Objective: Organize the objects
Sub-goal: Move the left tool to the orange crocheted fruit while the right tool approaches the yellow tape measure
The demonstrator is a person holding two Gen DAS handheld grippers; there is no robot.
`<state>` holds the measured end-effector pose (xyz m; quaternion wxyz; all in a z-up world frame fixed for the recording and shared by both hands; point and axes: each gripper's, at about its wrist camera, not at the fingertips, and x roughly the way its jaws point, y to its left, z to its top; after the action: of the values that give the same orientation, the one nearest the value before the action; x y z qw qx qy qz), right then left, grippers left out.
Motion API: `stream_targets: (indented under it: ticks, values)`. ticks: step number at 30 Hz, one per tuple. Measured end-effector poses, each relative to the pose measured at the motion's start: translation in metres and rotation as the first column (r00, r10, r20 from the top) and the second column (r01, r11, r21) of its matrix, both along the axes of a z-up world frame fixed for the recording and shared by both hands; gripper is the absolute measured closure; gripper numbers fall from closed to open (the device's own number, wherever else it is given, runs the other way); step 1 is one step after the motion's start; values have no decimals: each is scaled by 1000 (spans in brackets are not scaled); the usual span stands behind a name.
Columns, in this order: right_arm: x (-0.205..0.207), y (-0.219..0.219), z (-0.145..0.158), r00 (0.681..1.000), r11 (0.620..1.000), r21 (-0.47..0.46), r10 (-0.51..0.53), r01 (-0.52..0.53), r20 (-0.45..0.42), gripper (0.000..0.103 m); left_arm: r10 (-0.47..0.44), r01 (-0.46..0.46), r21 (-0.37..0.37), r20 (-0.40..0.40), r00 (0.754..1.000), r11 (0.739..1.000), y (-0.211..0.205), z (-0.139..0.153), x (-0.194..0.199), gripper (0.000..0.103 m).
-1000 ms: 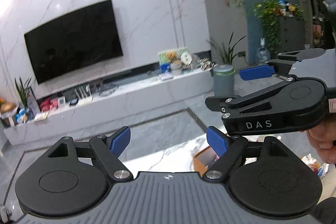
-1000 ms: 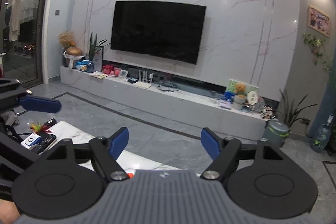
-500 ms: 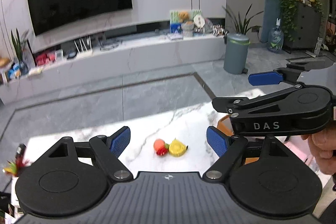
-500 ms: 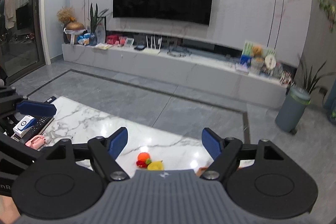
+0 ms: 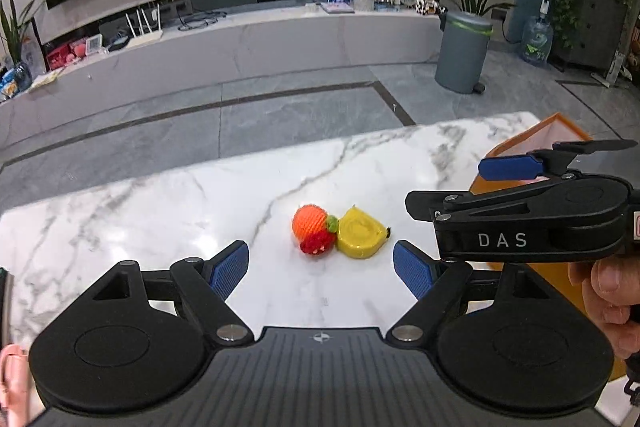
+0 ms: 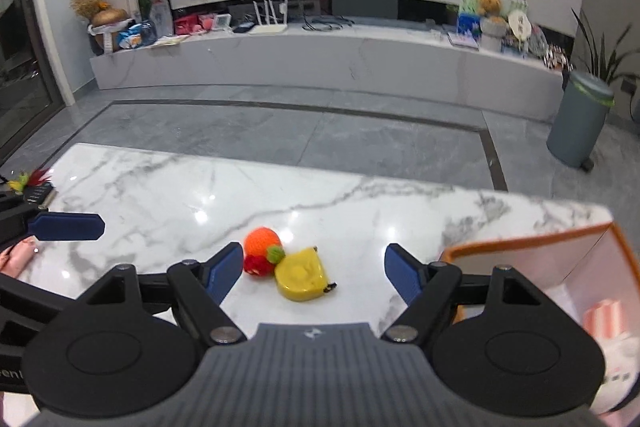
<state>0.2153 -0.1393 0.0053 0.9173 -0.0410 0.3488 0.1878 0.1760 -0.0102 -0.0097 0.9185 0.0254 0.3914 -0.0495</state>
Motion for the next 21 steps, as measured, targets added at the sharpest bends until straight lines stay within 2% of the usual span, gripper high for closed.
stream_targets:
  ticks: [5,10,16,21]
  values:
    - [25,2,-42,998,999,17,-31,32,-49,24,-3,2,-20,-22,1000,1000,7,-27,10,7]
    - [41,8,-72,997,999,12,-40,41,-61,24,-11,10,-20,-20,1000,1000,17,-43,22,7]
    - [57,23,-94,998,1000,-14,-25,25,-56,24,-36,36,5,-13,999,999,28,-58,34,7]
    - [65,24,-101,999,999,-13,-43,42,-32,24,-68,67,42,34,997,997,29,-70,49,7]
